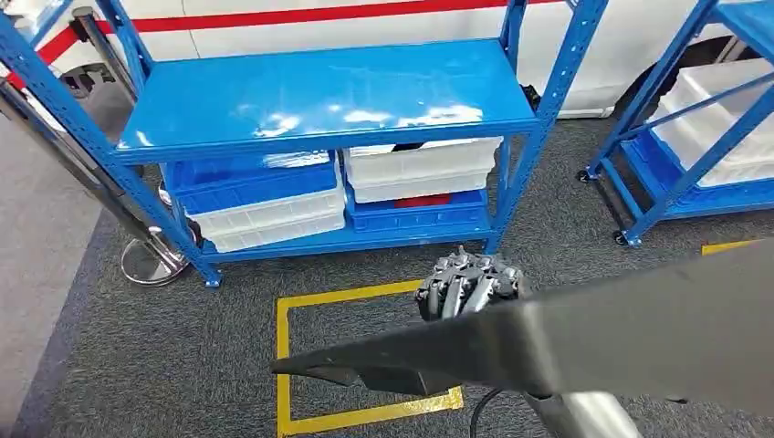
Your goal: Take the parts from the cabinet and place them on the table.
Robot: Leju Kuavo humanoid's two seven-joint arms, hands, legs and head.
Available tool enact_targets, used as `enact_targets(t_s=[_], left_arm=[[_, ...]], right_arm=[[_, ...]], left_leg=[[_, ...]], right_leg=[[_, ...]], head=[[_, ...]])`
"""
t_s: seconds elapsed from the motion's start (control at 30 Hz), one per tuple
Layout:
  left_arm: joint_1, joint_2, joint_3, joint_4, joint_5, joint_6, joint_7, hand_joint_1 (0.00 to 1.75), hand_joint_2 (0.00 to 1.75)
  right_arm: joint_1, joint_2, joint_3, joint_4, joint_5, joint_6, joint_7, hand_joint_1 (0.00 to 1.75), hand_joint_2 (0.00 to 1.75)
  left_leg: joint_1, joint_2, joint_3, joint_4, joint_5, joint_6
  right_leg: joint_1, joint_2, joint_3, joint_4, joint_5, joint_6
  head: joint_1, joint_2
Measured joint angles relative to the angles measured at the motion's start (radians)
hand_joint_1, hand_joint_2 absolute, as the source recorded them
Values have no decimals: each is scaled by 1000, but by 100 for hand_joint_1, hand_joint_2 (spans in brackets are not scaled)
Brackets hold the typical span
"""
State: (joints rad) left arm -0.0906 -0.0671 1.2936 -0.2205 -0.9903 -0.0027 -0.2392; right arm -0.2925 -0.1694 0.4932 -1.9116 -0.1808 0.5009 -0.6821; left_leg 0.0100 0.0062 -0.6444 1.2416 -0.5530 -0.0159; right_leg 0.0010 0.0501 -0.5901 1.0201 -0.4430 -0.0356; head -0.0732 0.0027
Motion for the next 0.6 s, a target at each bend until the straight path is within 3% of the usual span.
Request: enact_targets(t_s=[0.03, 0.07, 0.1, 0.17, 0.23, 0.27, 0.3, 0.33, 0.4, 0.43, 0.47, 0.5, 0.53, 0.57, 0.6], left_arm=[[-1, 1, 0, 0, 0, 3, 0, 0, 175], [-1, 3, 0, 0, 0, 8, 0, 0, 175], [-1, 8, 2, 0, -1, 13, 0, 0, 175], [-1, 7, 2, 0, -5, 36, -6, 0, 175], [-2, 10, 1, 0, -18, 66, -19, 0, 175], [-4, 9, -2, 0, -28, 80, -26, 0, 175], [-4, 10, -4, 0, -35, 89, -29, 0, 175], [-3, 12, -5, -1, -40, 99, -34, 0, 175], [0, 15, -8, 0, -48, 104, -37, 0, 175], [1, 16, -10, 0, -52, 99, -39, 0, 175], [0, 19, -10, 0, -54, 76, -41, 0, 175], [0, 21, -11, 0, -54, 53, -43, 0, 175], [-1, 24, -12, 0, -54, 33, -49, 0, 175], [-2, 27, -13, -1, -54, 26, -58, 0, 175], [-3, 32, -15, -1, -55, 26, -66, 0, 175]], right_arm=[[-2, 0, 0, 0, 2, -2, 0, 175, 175], [-4, 1, -1, 0, 8, -3, 0, 175, 175], [-4, 1, -2, -1, 12, -6, 0, 175, 175], [-2, 4, -2, -6, 23, -20, 0, 175, 175], [3, 4, -6, -18, 34, -34, 0, 175, 175], [6, 4, -7, -28, 39, -43, 0, 175, 175], [4, 4, -8, -35, 39, -49, 0, 175, 175], [4, 4, -8, -37, 35, -54, 0, 175, 175], [13, 4, -11, -39, 29, -53, 0, 175, 175], [16, 4, -15, -40, 26, -48, 0, 175, 175], [19, 4, -21, -42, 26, -35, 0, 175, 175], [21, 4, -27, -42, 26, -23, 0, 175, 175], [20, 4, -35, -44, 26, -13, 0, 175, 175], [21, 5, -45, -50, 26, -10, 0, 175, 175], [20, 5, -52, -55, 26, -7, 0, 175, 175]], left_leg=[[-1, -12, 46, -99, 51, 8], [-1, -43, 86, -186, 88, 18], [1, -81, 99, -212, 72, 24], [-5, -67, 100, -227, 77, 20], [-5, -51, 102, -238, 84, 25], [7, -32, 107, -254, 95, 28], [6, -24, 108, -258, 98, 34], [6, -12, 107, -258, 99, 36], [4, 13, 103, -254, 97, 36], [4, 25, 100, -251, 97, 35], [3, 36, 100, -250, 95, 34], [3, 47, 100, -247, 93, 32], [3, 58, 101, -244, 90, 29], [3, 64, 103, -241, 87, 25], [-1, 73, 104, -244, 86, 20]], right_leg=[[2, 12, 1, 3, 0, 0], [3, 22, 1, 3, 0, 1], [4, 29, -5, 3, 3, 6], [-7, 50, -19, 7, 11, 20], [-8, 70, -22, 0, 19, 35], [-5, 42, -24, 9, 11, 39], [0, -4, -40, 39, -18, 42], [-4, -28, -72, 107, -59, 47], [-11, -44, -144, 261, -124, 55], [-14, -46, -163, 300, -128, 58], [-16, -48, -155, 288, -110, 60], [-16, -51, -123, 231, -75, 61], [-16, -61, -67, 129, -27, 58], [-14, -87, -11, 32, 8, 54], [-3, -119, 0, 12, -13, 41]], head=[[0, 0], [0, 0], [0, 0], [0, 0], [0, 0], [0, 0], [1, 0], [1, 0], [1, 0], [1, 0], [1, 0], [1, 0], [1, 0], [1, 0], [1, 0]])
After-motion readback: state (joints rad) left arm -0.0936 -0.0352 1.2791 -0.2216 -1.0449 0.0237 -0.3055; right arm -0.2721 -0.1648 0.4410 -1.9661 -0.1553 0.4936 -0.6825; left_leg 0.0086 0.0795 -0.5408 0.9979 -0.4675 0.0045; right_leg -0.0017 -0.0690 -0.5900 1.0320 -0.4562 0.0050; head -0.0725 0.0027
